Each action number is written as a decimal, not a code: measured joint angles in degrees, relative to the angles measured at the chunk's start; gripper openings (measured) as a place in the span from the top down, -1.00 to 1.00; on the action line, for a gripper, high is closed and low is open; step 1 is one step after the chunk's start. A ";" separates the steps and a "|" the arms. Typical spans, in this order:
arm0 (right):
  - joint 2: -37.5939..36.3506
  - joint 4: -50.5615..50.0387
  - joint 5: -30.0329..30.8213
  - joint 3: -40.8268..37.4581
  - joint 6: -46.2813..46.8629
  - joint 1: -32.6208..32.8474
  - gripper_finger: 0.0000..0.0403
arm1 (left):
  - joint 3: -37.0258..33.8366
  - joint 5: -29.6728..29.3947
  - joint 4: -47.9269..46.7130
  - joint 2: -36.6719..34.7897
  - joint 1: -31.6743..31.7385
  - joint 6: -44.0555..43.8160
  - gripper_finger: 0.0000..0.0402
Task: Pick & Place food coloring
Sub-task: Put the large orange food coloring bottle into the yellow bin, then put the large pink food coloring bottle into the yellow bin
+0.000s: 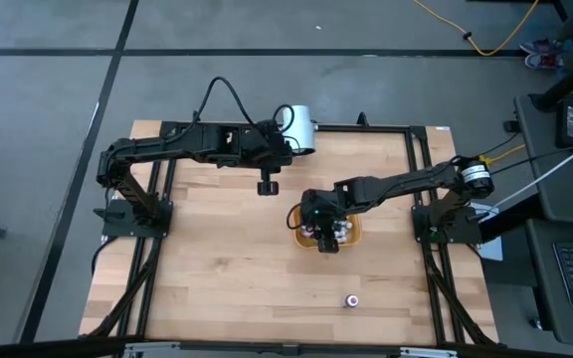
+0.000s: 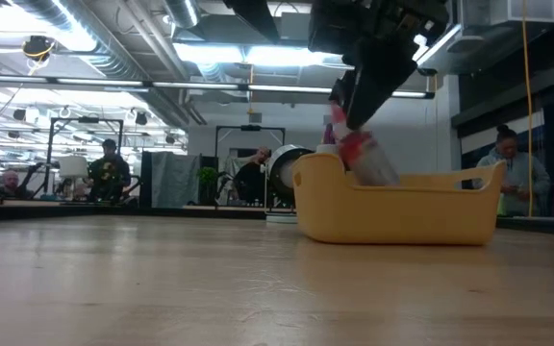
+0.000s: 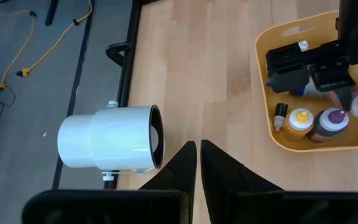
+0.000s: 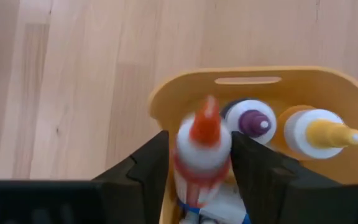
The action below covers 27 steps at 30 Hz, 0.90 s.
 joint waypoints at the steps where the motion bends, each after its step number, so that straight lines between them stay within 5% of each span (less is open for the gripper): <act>1: 0.00 0.15 0.18 0.00 -0.02 0.00 0.15 | 0.00 0.12 0.00 0.00 0.00 -0.17 0.90; 27: -0.11 0.19 1.91 0.09 -0.11 0.00 0.13 | 0.00 0.12 0.11 0.00 -0.74 -0.45 0.90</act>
